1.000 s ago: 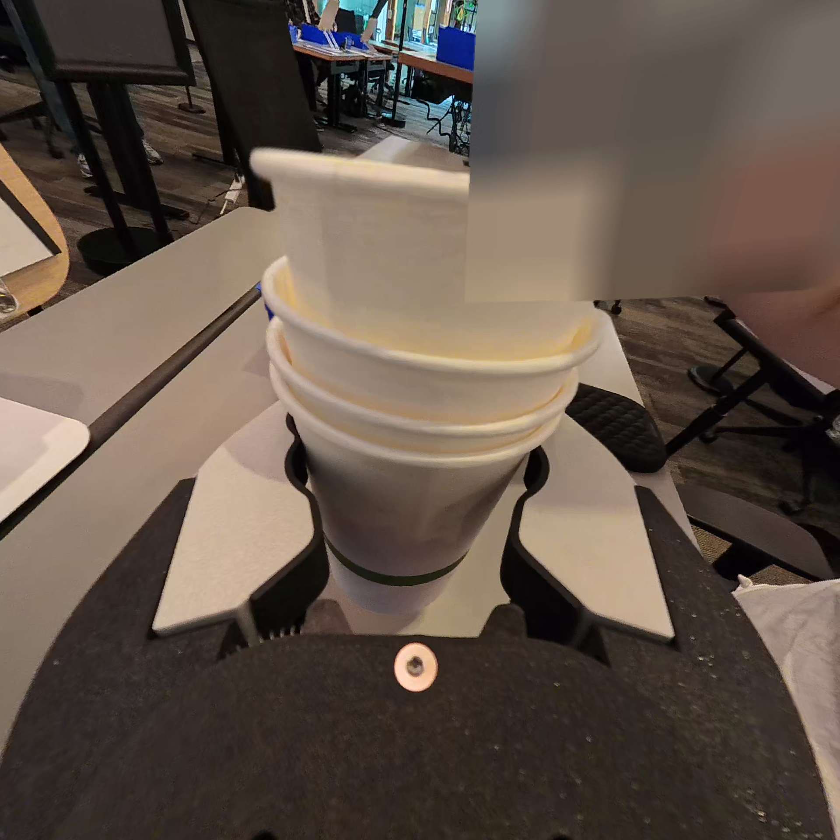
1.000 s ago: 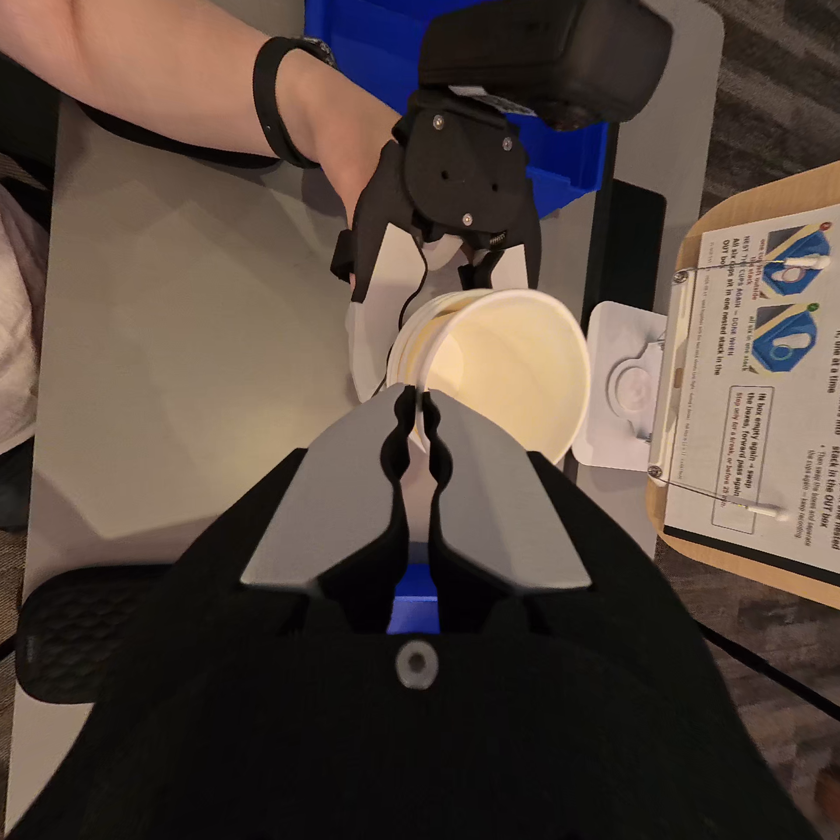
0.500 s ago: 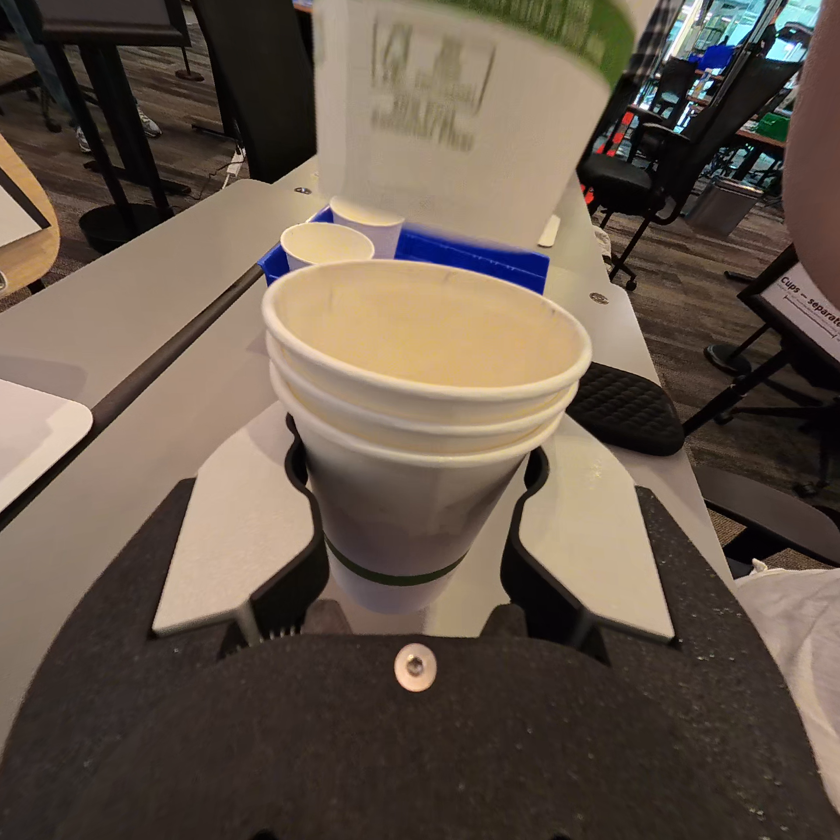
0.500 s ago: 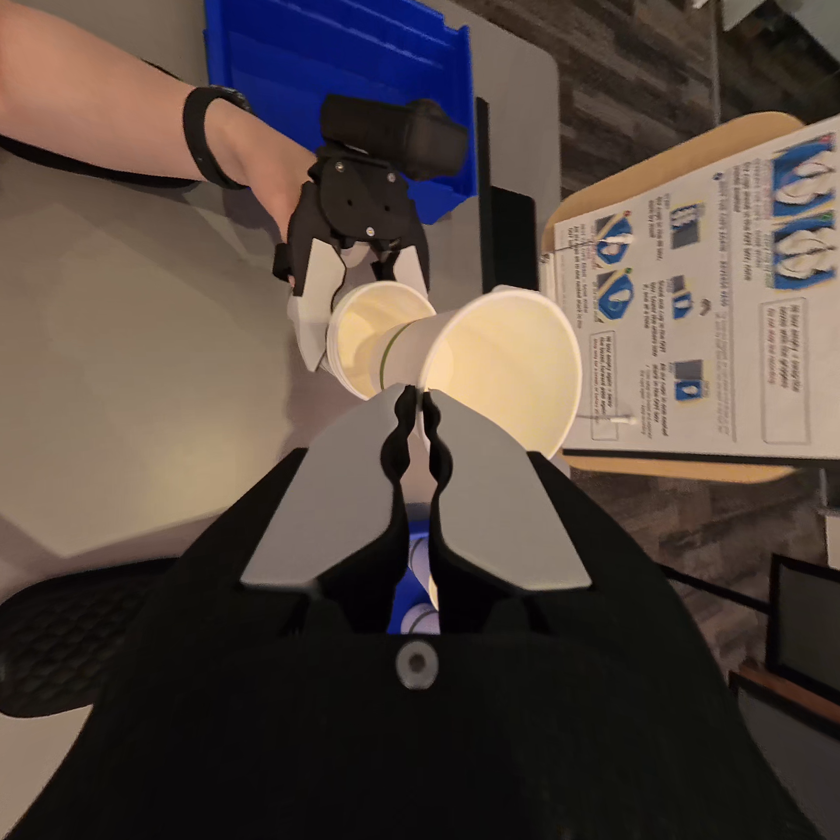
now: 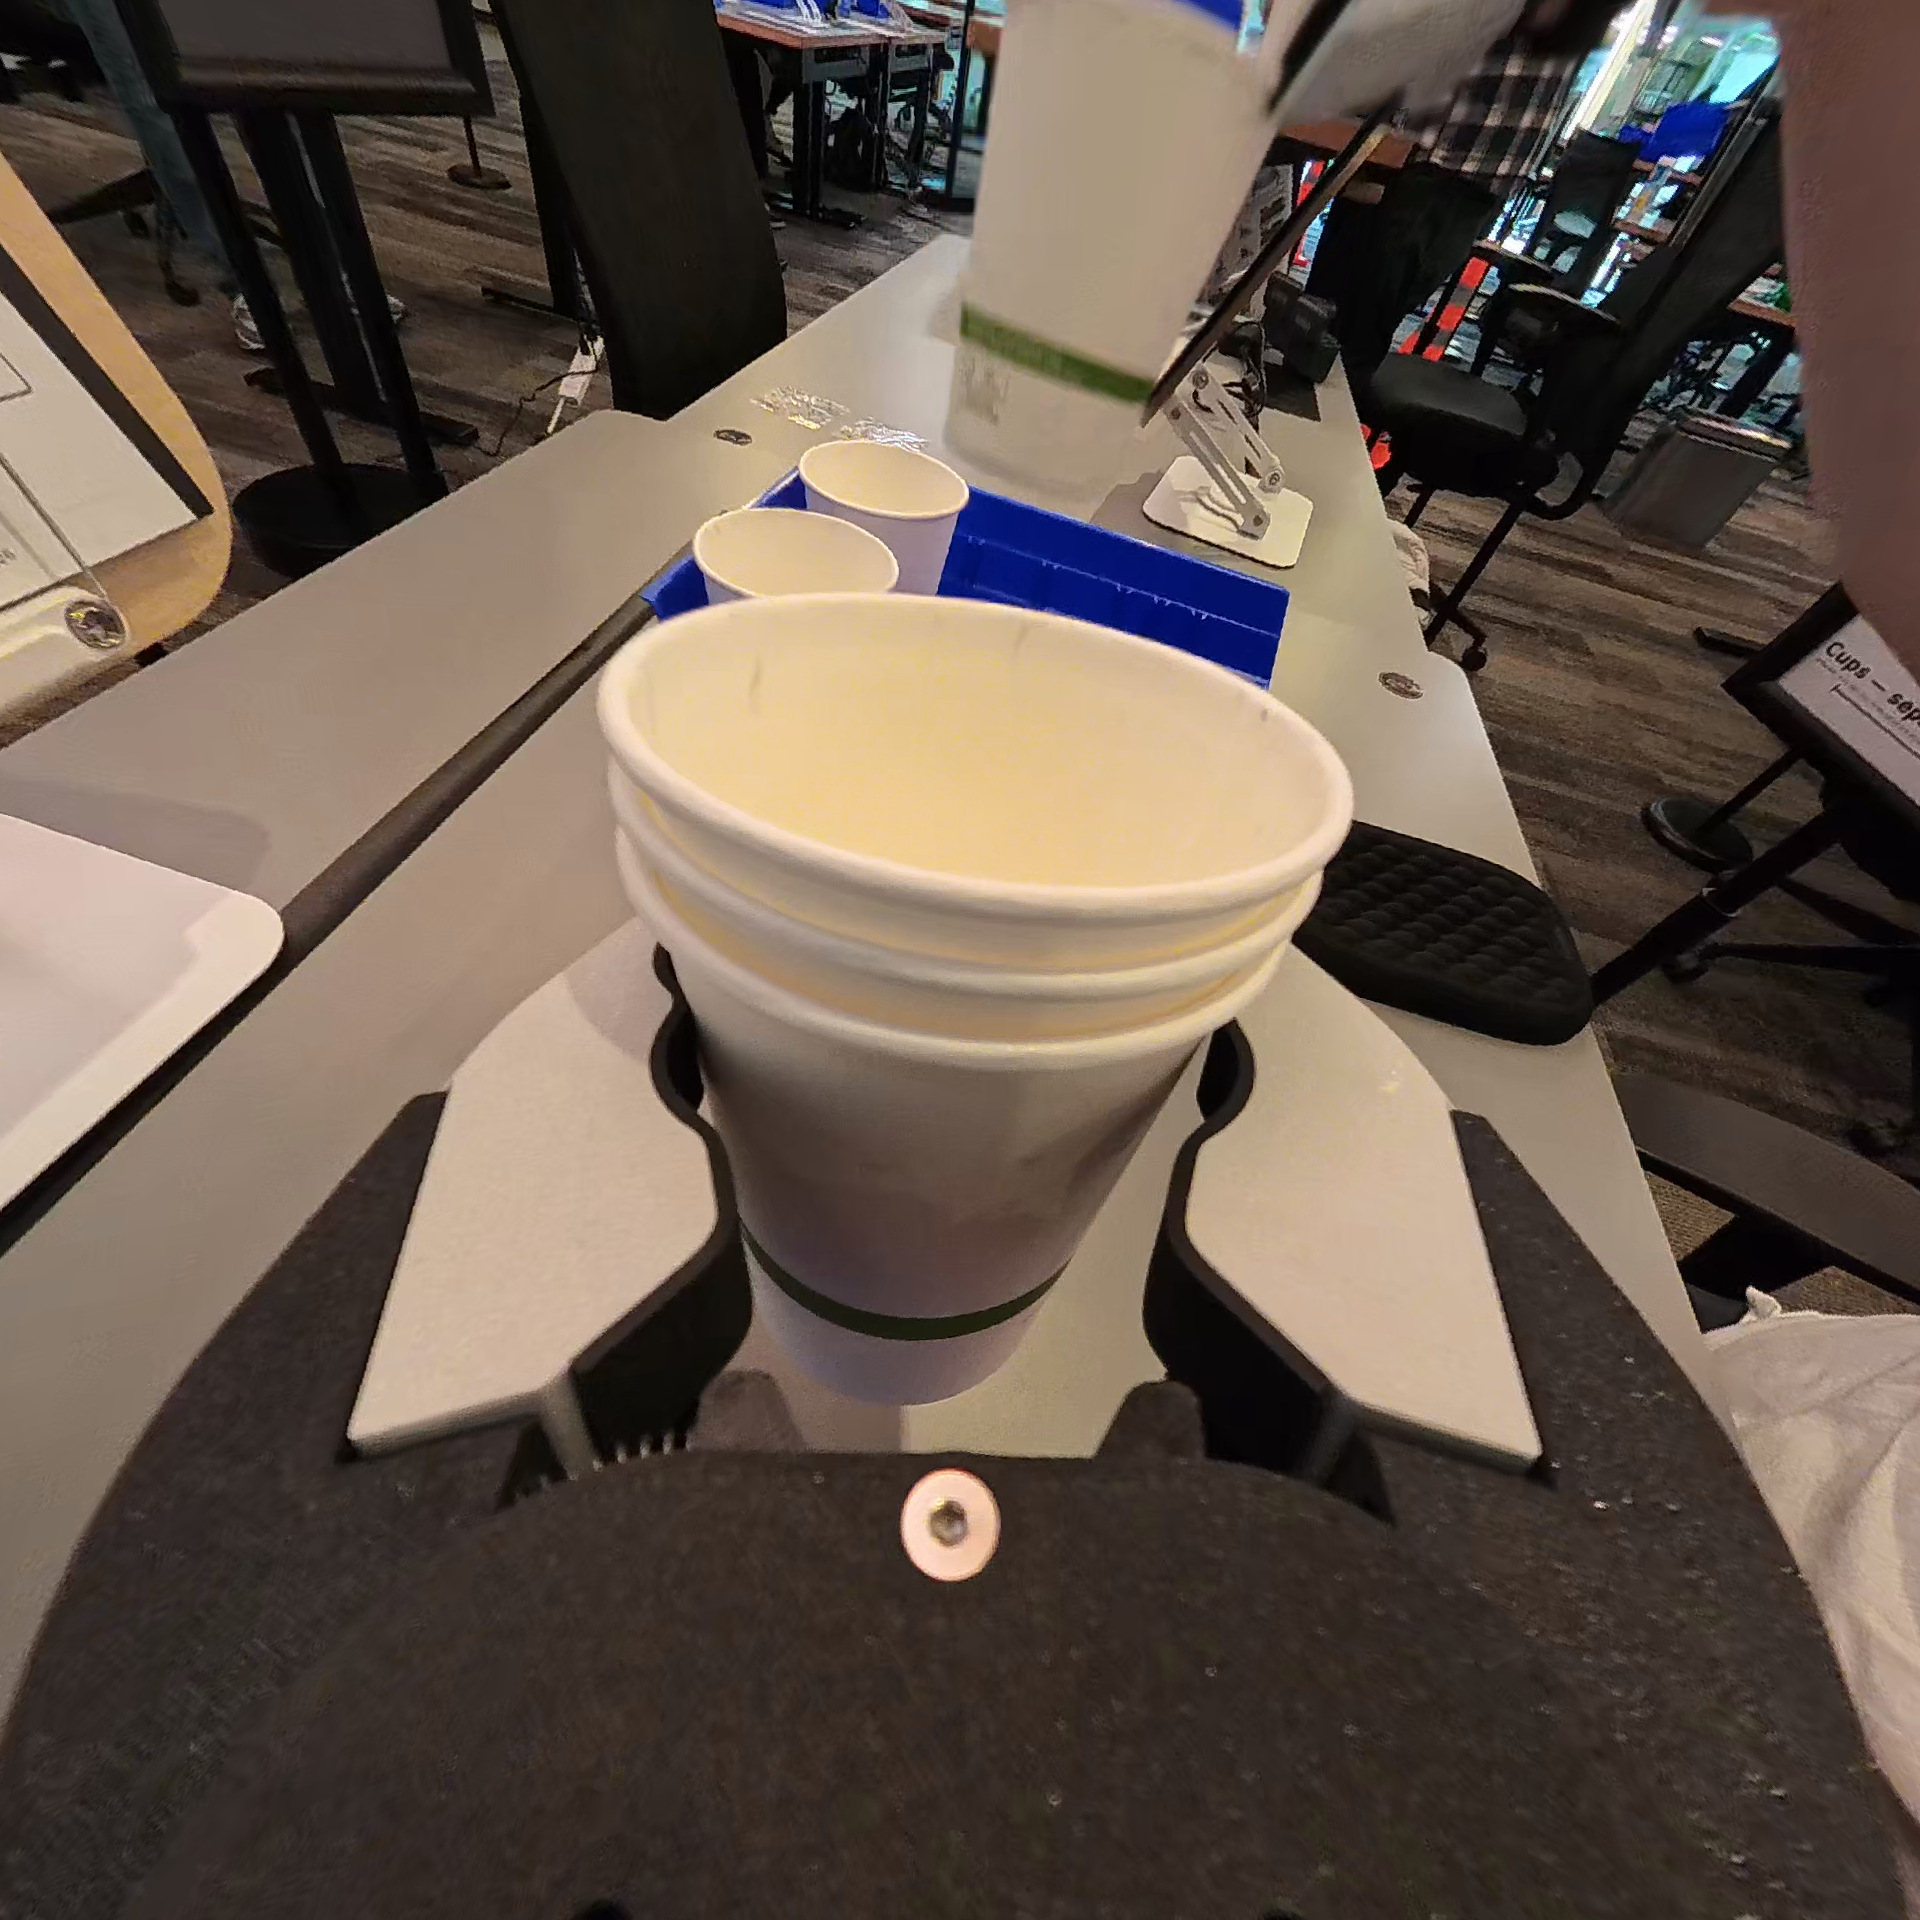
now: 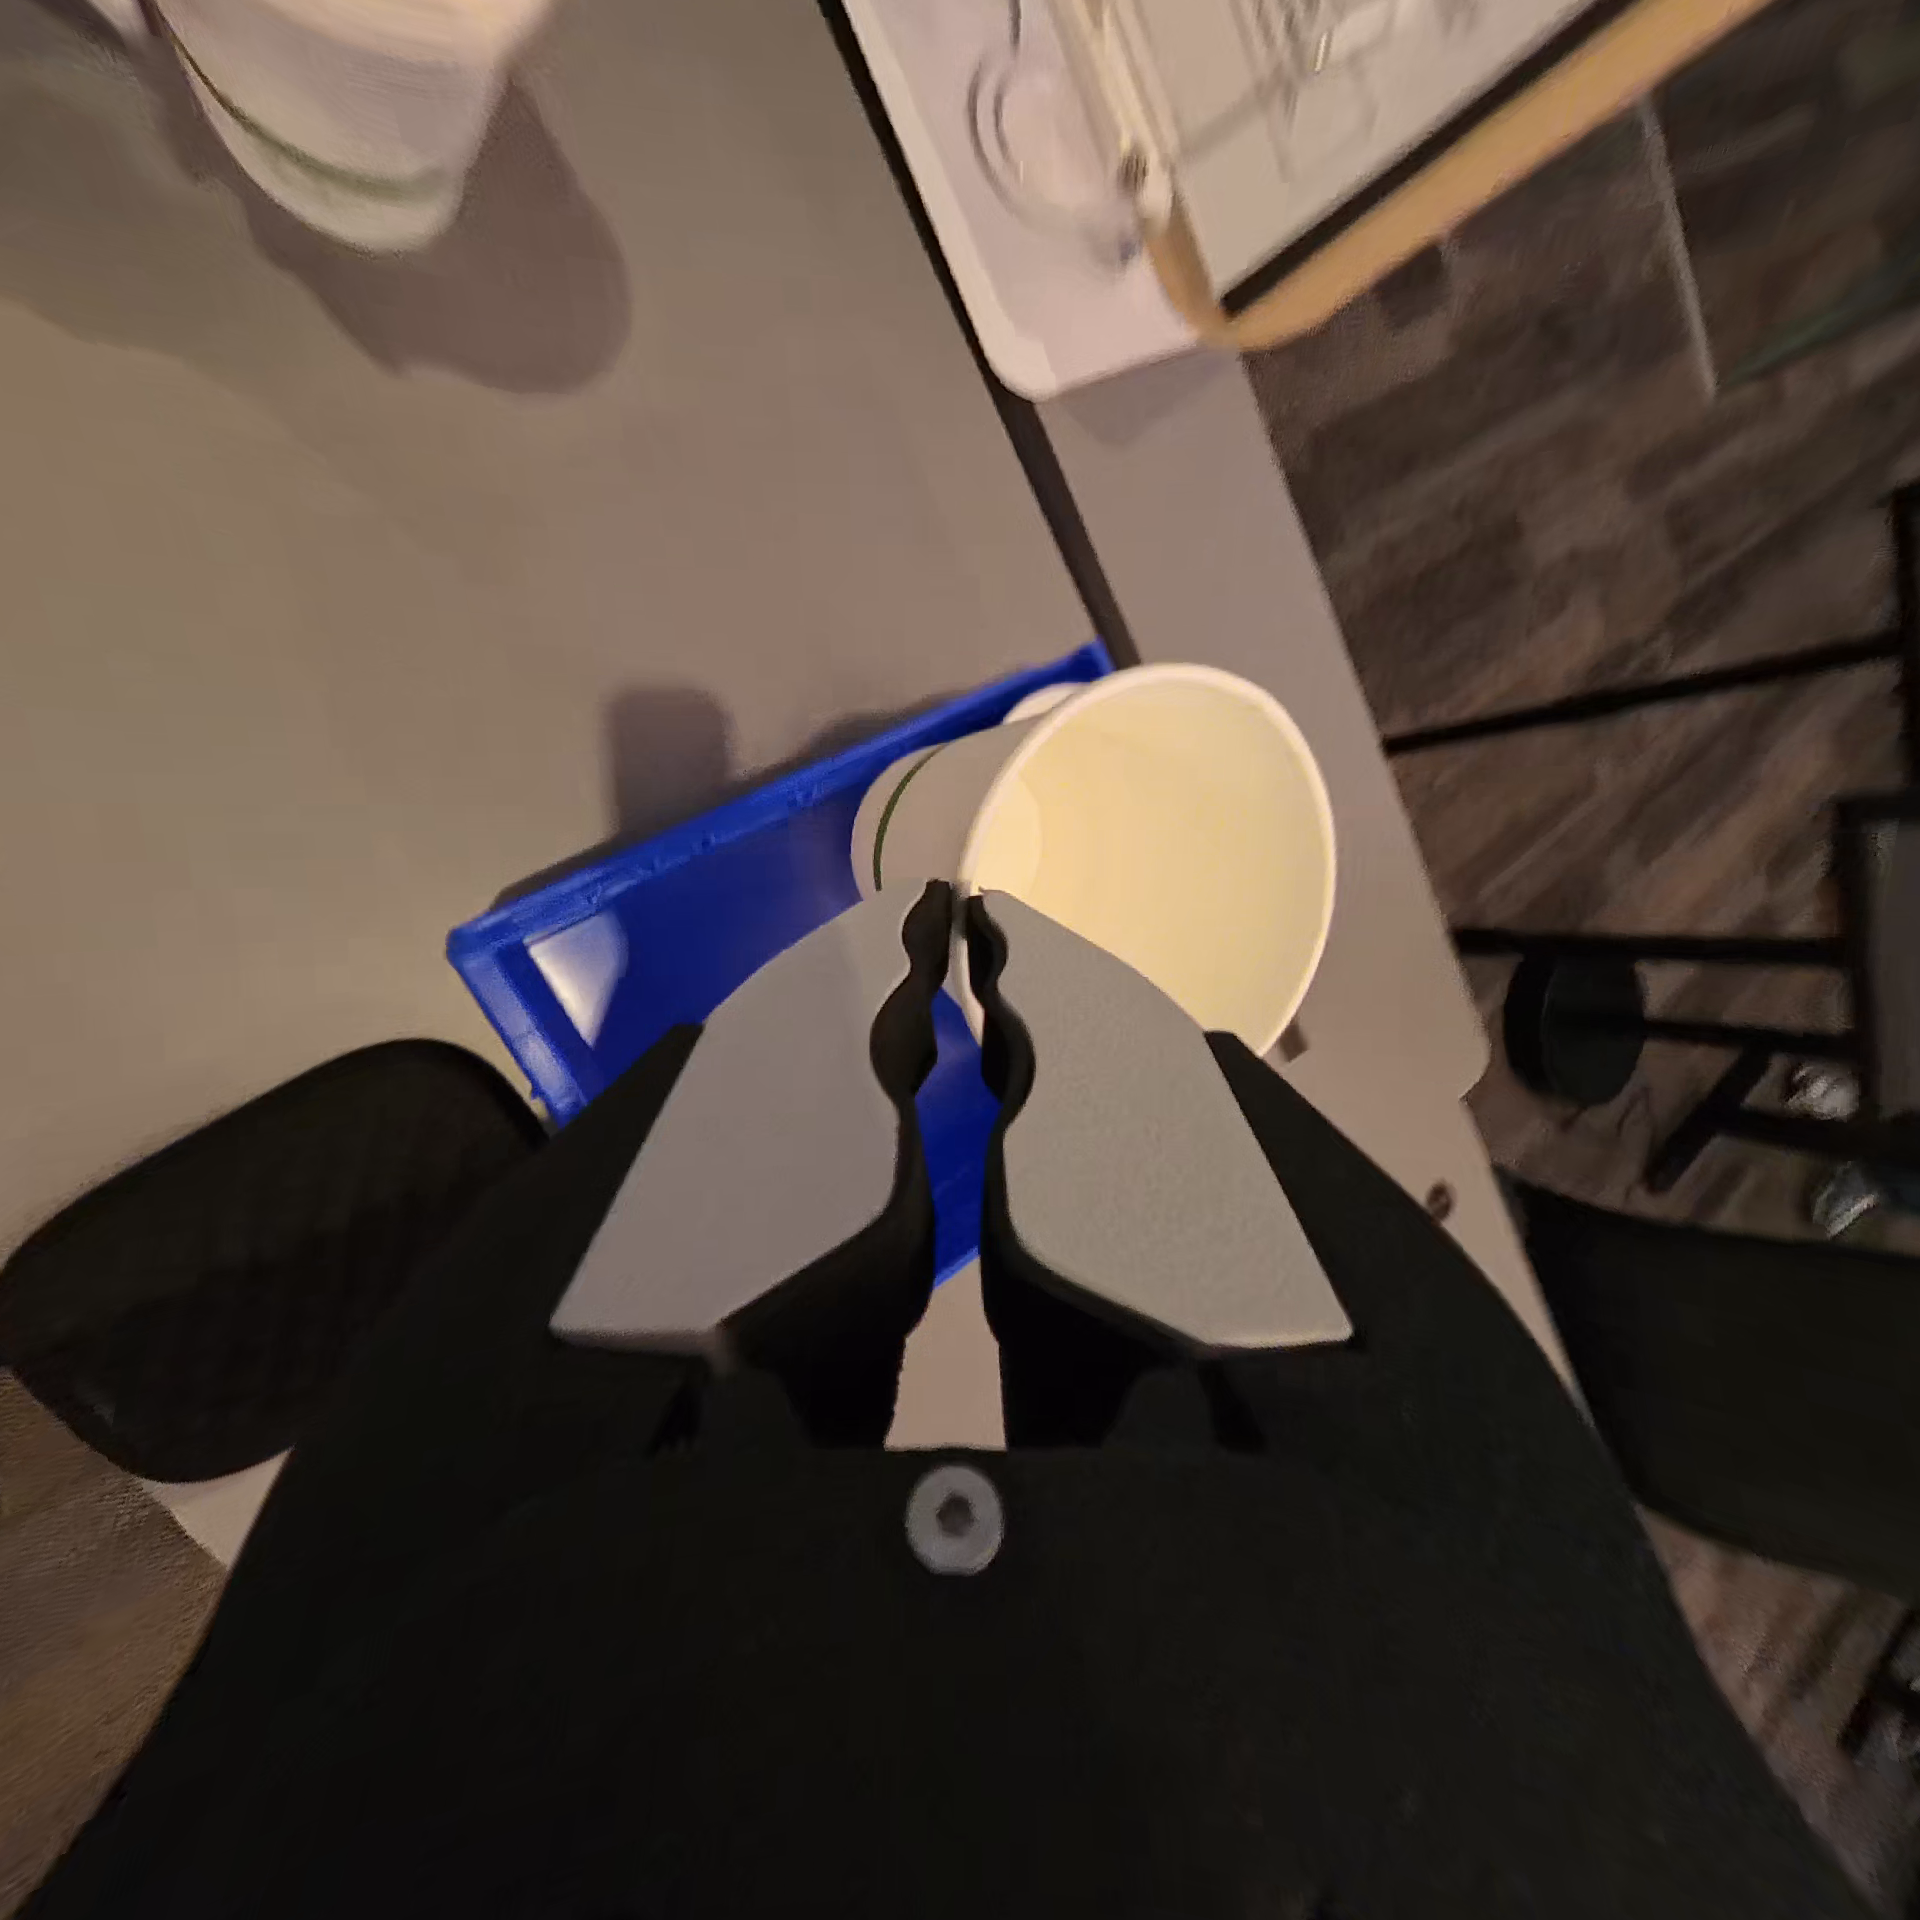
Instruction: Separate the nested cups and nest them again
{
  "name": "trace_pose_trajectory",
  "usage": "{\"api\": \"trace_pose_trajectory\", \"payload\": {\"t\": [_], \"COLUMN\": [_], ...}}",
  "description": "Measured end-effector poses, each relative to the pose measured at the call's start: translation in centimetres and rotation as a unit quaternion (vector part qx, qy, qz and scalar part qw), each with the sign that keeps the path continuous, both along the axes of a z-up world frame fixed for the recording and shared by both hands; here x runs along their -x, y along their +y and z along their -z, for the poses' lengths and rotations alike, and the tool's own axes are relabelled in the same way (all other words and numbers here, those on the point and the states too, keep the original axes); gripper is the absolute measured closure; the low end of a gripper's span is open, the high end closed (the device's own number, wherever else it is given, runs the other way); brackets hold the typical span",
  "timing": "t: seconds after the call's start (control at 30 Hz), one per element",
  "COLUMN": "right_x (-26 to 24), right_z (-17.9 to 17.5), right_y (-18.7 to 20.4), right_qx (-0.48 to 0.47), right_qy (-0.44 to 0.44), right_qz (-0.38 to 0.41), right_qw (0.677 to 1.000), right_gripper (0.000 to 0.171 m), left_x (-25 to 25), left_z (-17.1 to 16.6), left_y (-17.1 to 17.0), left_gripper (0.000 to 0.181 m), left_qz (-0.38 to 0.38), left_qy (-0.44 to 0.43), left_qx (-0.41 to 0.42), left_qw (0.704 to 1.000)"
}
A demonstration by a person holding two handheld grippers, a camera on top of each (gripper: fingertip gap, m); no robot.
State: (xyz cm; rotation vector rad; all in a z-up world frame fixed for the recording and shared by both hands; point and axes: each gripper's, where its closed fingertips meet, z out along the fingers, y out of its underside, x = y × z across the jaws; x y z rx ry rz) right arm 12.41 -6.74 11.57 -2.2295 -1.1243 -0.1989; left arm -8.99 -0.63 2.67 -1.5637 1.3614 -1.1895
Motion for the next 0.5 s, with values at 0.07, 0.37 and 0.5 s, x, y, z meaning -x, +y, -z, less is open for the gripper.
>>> {"api": "trace_pose_trajectory", "payload": {"t": [0.07, 0.37, 0.5], "right_x": [-1.7, -7.7, -8.8], "right_z": [2.6, 12.4, 14.4], "right_y": [-0.5, -2.1, -2.4], "right_qx": [0.019, 0.075, 0.089], "right_qy": [0.005, -0.023, -0.037], "right_qz": [0.024, 0.104, 0.114], "right_qw": [1.000, 0.991, 0.989], "right_gripper": [0.168, 0.168, 0.168], "left_x": [0.2, 0.7, 0.8], "left_z": [-0.2, -0.6, -0.5], "left_y": [0.1, 0.5, 0.6], "left_gripper": [0.086, 0.086, 0.086], "left_qz": [-0.001, -0.007, -0.009], "left_qy": [-0.003, -0.010, -0.010], "left_qx": [0.001, 0.003, 0.004], "left_qw": [1.000, 1.000, 1.000]}}
